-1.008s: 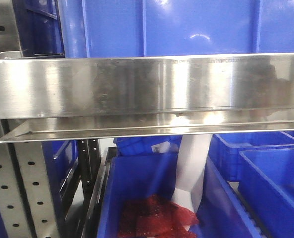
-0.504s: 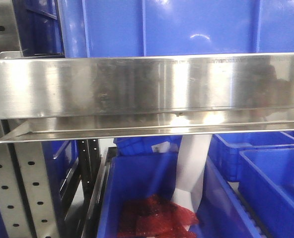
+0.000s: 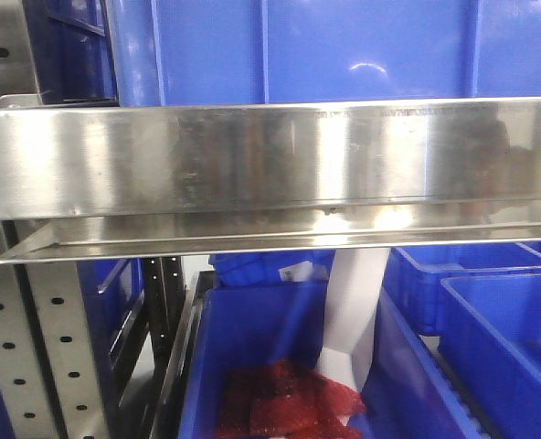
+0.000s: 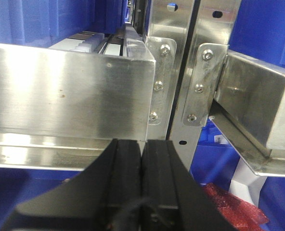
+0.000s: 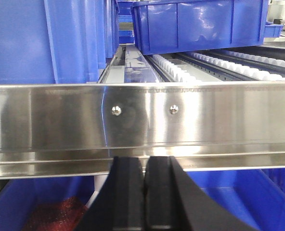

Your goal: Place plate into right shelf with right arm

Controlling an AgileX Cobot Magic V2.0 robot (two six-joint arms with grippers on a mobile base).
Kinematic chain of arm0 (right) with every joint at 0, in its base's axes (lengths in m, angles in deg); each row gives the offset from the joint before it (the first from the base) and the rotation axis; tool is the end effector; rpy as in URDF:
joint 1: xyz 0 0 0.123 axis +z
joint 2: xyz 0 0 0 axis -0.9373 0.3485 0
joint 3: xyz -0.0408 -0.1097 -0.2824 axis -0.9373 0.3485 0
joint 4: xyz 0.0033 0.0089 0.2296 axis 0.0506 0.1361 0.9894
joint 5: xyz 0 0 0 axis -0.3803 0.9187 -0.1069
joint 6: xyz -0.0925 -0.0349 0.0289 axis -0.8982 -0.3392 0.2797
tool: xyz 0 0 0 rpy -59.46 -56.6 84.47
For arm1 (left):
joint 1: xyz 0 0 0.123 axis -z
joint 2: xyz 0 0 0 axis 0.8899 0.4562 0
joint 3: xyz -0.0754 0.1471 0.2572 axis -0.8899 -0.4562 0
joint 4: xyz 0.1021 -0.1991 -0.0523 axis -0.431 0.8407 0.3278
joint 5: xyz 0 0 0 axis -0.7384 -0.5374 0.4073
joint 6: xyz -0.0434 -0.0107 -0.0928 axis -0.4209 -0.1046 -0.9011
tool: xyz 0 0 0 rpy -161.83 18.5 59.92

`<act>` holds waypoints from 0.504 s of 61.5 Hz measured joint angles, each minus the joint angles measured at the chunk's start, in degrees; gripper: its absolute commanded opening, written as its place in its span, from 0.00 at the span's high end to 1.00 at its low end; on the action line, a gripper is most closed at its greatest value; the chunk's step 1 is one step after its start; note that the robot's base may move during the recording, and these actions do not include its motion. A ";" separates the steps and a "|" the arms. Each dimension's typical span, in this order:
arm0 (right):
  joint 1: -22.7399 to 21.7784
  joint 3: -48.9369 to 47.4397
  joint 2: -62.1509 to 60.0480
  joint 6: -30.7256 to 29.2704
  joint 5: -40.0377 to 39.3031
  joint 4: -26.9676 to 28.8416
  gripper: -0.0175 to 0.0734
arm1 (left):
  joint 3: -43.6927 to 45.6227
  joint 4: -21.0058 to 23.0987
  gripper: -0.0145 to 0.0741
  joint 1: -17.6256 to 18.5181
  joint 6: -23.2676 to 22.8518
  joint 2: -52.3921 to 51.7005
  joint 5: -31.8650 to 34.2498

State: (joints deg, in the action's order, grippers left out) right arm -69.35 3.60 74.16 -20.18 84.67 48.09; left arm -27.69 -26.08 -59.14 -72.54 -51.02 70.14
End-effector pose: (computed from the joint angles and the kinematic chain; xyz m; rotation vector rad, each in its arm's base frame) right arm 0.0257 0.0003 0.1952 0.0470 1.5956 0.0544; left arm 0.0250 -0.0014 0.1896 -0.0180 1.6420 -0.1139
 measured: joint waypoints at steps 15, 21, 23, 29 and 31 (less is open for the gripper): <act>0.00 0.00 0.00 0.00 0.04 0.00 0.74 | 0.00 0.00 0.89 0.00 0.00 0.00 0.00; 0.00 0.00 0.00 0.00 0.04 0.00 0.74 | 0.00 0.00 0.89 0.00 0.00 0.00 0.00; 0.00 0.00 0.00 0.00 0.04 0.00 0.74 | 0.00 0.00 0.89 0.00 0.00 0.00 0.00; 0.00 0.00 0.00 0.00 0.04 0.00 0.74 | 0.00 0.00 0.89 0.00 0.00 0.00 0.00; 0.00 0.00 0.00 0.00 0.04 0.00 0.74 | 0.00 0.00 0.89 0.00 0.00 0.00 0.00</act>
State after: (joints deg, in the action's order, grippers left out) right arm -69.35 3.60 74.16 -20.18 84.71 48.09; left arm -27.69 -26.08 -59.14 -72.54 -51.02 70.14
